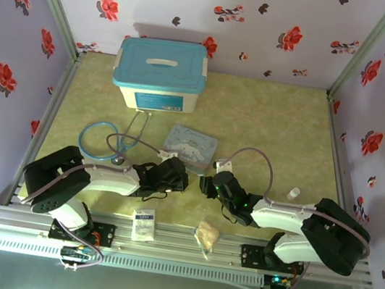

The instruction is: Unlock the padlock with the key

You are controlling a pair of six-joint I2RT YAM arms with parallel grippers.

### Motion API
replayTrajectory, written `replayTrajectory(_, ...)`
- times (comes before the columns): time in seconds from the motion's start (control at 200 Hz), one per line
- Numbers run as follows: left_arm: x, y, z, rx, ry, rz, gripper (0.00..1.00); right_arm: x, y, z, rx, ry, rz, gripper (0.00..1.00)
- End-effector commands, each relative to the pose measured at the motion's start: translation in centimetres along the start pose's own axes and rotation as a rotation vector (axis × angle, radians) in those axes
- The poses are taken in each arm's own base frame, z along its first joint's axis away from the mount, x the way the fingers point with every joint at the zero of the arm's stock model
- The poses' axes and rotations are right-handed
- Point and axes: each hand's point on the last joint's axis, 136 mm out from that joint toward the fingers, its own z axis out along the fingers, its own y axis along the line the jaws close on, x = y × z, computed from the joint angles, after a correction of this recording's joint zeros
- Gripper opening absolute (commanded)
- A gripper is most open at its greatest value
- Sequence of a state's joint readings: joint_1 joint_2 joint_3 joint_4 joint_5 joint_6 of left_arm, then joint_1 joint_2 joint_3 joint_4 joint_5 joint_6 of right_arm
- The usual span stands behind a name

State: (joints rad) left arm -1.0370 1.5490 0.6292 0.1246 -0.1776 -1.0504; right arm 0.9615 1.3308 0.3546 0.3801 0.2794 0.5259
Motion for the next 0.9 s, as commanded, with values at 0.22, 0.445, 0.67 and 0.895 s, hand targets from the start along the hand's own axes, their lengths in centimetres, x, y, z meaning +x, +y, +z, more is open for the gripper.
replayTrajectory(0.22, 0.0, 1.6, -1.3, -0.153, 0.011, 0.132, 0.22, -0.3, -1.0, 0.0, 0.052, -0.017, 0.013, 0.43)
replayTrajectory(0.445, -0.3, 2.2, -2.0, -0.233, 0.032, 0.209, 0.21, -0.1, -1.0, 0.5, 0.059, -0.004, 0.001, 0.43)
replayTrajectory(0.67, 0.5, 2.3, -1.4, -0.277, 0.054, 0.254, 0.21, 0.2, -1.0, 0.8, 0.06, 0.002, 0.002, 0.43)
replayTrajectory(0.895, 0.7, 1.0, -1.5, -0.297, 0.041, 0.303, 0.28, 0.4, -1.2, 0.7, 0.065, 0.004, 0.0, 0.42)
